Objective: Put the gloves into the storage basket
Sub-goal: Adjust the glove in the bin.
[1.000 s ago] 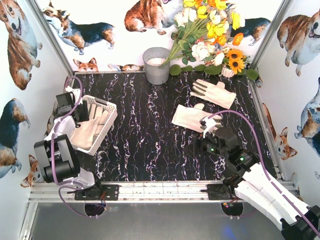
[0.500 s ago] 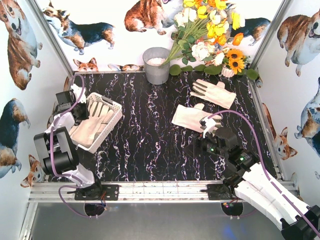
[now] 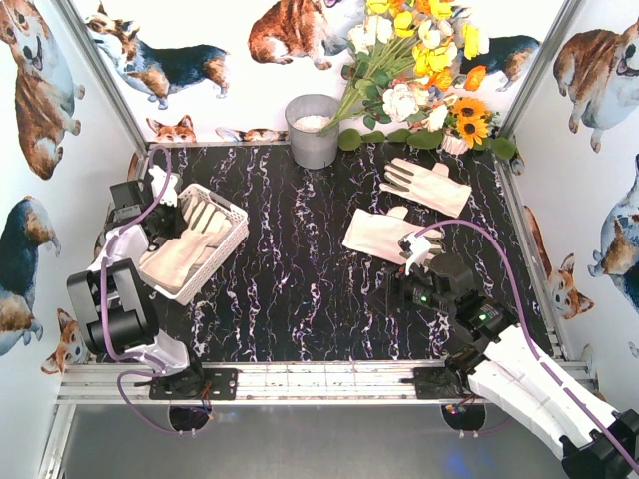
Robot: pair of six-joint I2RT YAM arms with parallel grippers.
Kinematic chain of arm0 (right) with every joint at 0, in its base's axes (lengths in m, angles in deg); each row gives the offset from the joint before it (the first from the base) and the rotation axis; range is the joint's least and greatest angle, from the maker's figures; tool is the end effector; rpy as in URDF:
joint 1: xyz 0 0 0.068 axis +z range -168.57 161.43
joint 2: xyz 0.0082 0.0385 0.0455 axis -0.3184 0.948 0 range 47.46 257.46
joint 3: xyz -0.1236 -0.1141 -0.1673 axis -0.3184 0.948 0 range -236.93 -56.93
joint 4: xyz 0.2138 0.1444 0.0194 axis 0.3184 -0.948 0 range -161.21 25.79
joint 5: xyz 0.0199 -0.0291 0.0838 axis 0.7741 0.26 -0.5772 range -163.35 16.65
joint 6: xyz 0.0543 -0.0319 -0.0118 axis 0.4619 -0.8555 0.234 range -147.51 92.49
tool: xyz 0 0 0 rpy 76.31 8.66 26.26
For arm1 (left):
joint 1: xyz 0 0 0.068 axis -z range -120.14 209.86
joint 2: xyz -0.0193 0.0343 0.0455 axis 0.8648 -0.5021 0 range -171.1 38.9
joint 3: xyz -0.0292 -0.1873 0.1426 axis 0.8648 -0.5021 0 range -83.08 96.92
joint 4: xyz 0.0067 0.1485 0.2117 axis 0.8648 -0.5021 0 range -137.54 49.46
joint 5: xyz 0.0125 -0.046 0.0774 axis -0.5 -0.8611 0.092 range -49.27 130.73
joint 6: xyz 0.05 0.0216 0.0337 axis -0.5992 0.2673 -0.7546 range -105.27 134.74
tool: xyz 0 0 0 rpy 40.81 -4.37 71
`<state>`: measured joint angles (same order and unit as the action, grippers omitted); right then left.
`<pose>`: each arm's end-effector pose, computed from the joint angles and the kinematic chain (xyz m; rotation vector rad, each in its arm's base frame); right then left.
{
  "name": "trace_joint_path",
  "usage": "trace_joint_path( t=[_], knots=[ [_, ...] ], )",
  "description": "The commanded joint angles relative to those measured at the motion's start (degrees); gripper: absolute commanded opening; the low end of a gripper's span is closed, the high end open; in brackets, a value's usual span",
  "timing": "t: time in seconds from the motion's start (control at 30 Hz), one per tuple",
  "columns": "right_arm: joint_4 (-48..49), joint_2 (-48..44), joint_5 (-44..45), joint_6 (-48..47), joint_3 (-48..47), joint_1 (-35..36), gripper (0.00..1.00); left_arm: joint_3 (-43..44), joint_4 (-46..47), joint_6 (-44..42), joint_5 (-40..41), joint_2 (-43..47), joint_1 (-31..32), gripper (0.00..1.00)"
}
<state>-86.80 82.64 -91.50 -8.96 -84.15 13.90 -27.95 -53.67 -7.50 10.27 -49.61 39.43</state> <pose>0.1493 0.1133 0.2087 -0.4629 2.1464 0.8530 0.3176 0.0914 0.1726 0.2788 2.2405 -0.2434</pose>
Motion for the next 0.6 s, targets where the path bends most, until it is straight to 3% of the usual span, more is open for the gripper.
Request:
trace_joint_path(
  t=[0.0, 0.33, 0.57],
  knots=[
    [1.29, -1.22, -0.49, 0.26, -2.18, -0.12, 0.68, 3.2, -1.42, -0.9, 2.38, -2.66, -0.29, 0.0],
    [2.4, -0.99, -0.38, 1.05, -1.87, -0.12, 0.68, 0.18, 1.62, 3.12, 13.02, -1.11, -0.84, 0.0],
    [1.17, -2.13, 0.11, 0.8, -2.47, -0.12, 0.68, -1.47, 4.31, 5.82, 12.18, 3.95, -0.84, 0.47]
  ],
)
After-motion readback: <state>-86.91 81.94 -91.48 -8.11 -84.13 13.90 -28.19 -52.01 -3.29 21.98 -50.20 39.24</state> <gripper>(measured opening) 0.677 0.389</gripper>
